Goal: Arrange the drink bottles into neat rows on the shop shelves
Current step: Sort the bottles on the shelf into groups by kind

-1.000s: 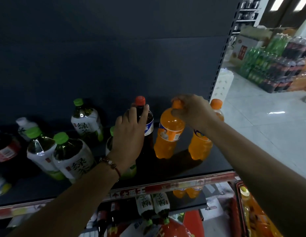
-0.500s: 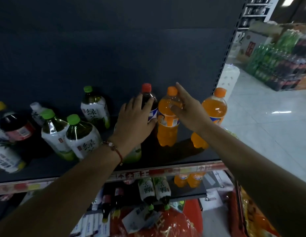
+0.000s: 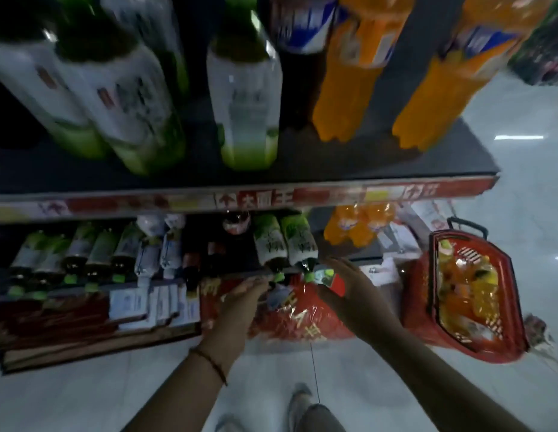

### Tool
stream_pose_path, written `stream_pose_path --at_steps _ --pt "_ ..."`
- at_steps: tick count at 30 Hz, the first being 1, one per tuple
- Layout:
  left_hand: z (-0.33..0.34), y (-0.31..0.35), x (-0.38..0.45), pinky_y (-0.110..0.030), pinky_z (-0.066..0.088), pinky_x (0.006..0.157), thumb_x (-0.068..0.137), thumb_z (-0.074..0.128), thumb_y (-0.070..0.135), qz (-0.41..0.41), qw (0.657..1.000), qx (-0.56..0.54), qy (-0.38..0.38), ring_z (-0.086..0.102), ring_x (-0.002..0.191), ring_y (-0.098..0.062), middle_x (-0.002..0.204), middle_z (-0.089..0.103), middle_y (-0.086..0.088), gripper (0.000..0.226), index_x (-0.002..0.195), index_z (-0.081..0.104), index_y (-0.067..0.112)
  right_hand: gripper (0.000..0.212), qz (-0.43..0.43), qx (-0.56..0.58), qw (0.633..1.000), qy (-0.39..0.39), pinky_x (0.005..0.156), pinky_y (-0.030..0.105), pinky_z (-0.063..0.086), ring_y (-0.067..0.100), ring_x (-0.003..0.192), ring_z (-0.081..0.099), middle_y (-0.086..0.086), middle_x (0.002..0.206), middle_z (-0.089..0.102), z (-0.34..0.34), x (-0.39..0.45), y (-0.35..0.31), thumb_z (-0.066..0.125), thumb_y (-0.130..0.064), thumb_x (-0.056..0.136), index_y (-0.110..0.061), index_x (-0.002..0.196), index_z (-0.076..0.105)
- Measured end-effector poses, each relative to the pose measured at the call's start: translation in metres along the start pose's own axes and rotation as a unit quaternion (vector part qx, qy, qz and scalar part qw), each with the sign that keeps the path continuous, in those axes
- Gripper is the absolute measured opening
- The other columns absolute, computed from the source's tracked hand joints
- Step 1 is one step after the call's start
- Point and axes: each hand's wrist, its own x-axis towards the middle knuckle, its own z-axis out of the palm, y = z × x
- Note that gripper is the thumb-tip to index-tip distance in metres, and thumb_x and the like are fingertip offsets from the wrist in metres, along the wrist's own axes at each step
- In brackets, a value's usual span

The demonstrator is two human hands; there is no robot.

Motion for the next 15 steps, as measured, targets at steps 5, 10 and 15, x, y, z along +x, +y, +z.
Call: stream_pose_path --at_steps 5,10,15 --pt "0.039 -0.044 0.123 -0.037 0.048 0.074 0.094 0.062 0.04 -0.103 0.99 -0.087 -0.049 0.06 0.078 -0.029 0.091 0.064 -0.015 0.031 0.093 0.066 0.01 0.07 -0.004 0.031 0.999 0.037 0.095 0.022 0.043 0.019 0.139 0.035 0.001 0.157 0.029 0.108 0.084 0.099 0.066 -0.033 0.091 -0.032 0.15 0.029" --pt "0.066 -0.093 0.206 -0.037 0.054 0.077 0.084 0.057 0.071 0.014 0.994 -0.061 -0.09 0.068 0.088 -0.025 0.097 0.073 -0.007 0.057 0.111 0.069 0.023 0.082 -0.039 -0.027 0.996 0.074 0.107 0.046 0.041 0.025 0.149 0.007 -0.001 0.164 -0.009 0.19 0.14 0.173 0.064 -0.033 0.09 -0.037 0.153 0.012" --pt "0.078 -0.101 0.238 -0.031 0.056 0.071 0.085 0.056 0.069 0.141 0.99 0.017 -0.002 0.068 0.074 -0.019 0.078 0.071 -0.001 0.054 0.086 0.069 0.017 0.078 -0.083 -0.133 0.975 0.16 0.093 0.05 0.046 0.044 0.132 0.034 0.006 0.162 0.002 0.213 0.145 0.196 0.057 -0.03 0.094 -0.039 0.152 0.005"
